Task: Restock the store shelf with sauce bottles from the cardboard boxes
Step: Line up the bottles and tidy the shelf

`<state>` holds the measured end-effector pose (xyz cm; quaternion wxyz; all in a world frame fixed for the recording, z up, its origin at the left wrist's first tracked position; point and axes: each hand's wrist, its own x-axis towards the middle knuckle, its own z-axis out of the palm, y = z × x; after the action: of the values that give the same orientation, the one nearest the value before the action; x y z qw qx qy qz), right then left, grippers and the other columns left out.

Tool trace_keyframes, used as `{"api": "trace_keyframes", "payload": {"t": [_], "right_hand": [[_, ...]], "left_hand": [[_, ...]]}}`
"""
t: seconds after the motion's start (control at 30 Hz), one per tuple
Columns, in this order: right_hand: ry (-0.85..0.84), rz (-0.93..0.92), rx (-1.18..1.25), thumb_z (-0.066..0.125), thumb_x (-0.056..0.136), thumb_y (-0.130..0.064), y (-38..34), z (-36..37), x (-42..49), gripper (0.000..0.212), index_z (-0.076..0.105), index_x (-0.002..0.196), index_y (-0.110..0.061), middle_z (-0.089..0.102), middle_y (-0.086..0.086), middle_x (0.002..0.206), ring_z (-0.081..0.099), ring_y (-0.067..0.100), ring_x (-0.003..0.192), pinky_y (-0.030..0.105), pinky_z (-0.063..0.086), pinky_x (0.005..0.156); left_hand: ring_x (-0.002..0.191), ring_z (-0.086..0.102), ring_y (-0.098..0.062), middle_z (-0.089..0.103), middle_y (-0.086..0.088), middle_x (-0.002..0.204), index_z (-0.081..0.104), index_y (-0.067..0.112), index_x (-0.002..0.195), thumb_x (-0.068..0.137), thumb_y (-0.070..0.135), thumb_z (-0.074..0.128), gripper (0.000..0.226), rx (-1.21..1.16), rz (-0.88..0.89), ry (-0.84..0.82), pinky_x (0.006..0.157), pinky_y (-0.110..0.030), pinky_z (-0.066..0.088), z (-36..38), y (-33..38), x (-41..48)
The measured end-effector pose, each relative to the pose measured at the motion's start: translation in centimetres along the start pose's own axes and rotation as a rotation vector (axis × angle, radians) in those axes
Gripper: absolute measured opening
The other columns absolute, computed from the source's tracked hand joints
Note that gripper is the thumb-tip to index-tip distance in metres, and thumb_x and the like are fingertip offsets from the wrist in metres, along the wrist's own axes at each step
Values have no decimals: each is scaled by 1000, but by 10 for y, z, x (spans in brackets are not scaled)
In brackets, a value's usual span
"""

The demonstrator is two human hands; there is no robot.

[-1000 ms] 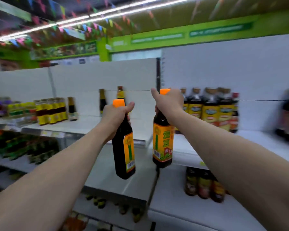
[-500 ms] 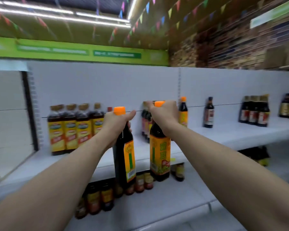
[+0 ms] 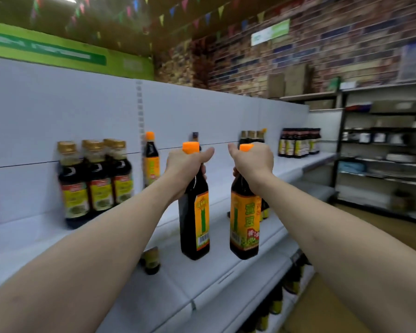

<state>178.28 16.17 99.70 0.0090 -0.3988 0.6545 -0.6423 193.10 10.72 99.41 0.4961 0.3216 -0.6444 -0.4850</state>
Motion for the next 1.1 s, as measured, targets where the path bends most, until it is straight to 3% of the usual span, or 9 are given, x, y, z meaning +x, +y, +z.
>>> {"api": "trace_keyframes", "payload": {"t": [0.07, 0.13, 0.23, 0.33, 0.57, 0.83, 0.93, 1.0, 1.1], "right_hand": [[37, -9, -45, 71, 87, -48, 14, -10, 25, 49, 59, 59, -9, 63, 3, 45, 70, 27, 53, 49, 63, 70], [78, -25, -87, 71, 88, -48, 24, -15, 50, 49, 55, 59, -12, 59, 0, 42, 66, 23, 51, 42, 61, 68], [163, -60, -119, 73, 87, -50, 28, -11, 89, 53, 44, 57, -18, 53, 5, 51, 55, 25, 50, 40, 52, 61], [175, -64, -68, 73, 87, -51, 28, 6, 127, 49, 51, 63, -15, 64, 15, 59, 68, 34, 57, 45, 60, 67], [100, -33, 52, 72, 92, -47, 33, 77, 193, 45, 51, 71, -14, 64, 9, 63, 69, 25, 60, 45, 63, 78], [-139, -46, 172, 75, 82, -51, 55, 186, 236, 43, 54, 72, -15, 72, 21, 71, 73, 36, 65, 52, 63, 73], [-254, -62, 216, 75, 87, -43, 67, 218, 249, 52, 42, 58, -16, 56, 1, 42, 58, 16, 39, 37, 54, 54], [-347, -61, 258, 74, 90, -40, 74, 237, 256, 48, 49, 59, -13, 63, 3, 47, 65, 18, 43, 37, 59, 59], [-457, -62, 316, 73, 91, -40, 76, 257, 261, 45, 54, 64, -10, 70, 16, 62, 73, 30, 56, 47, 64, 71]], "left_hand": [[48, 61, -19, 63, -10, 58, 61, 5, 69, 89, 36, 79, 41, -3, 7, -52, 51, -24, 48, 28, -2, 22], [54, 64, -21, 65, -9, 61, 61, 7, 70, 89, 38, 80, 40, -15, 24, -82, 54, -25, 53, 51, -3, 47], [64, 67, -27, 67, -10, 69, 62, 9, 75, 80, 47, 84, 44, -50, 71, -117, 79, -44, 61, 73, -1, 89], [68, 68, -29, 68, -11, 70, 62, 10, 74, 74, 52, 84, 47, -42, 101, -118, 91, -55, 60, 79, -1, 136], [57, 68, -21, 67, -7, 64, 62, 8, 75, 87, 43, 81, 41, 41, 114, 0, 69, -37, 58, 55, -23, 228], [62, 68, -29, 67, -11, 66, 63, 6, 72, 81, 44, 83, 44, 133, 73, 228, 80, -49, 60, 2, -71, 287], [60, 67, -28, 66, -13, 67, 61, 7, 67, 86, 39, 82, 43, 169, 60, 342, 78, -47, 61, -11, -83, 296], [60, 67, -27, 66, -13, 67, 61, 6, 69, 87, 38, 81, 42, 195, 44, 420, 77, -45, 61, -16, -89, 299], [58, 66, -24, 65, -11, 65, 62, 5, 74, 87, 37, 81, 39, 218, 23, 536, 72, -40, 59, -22, -96, 302]]}}
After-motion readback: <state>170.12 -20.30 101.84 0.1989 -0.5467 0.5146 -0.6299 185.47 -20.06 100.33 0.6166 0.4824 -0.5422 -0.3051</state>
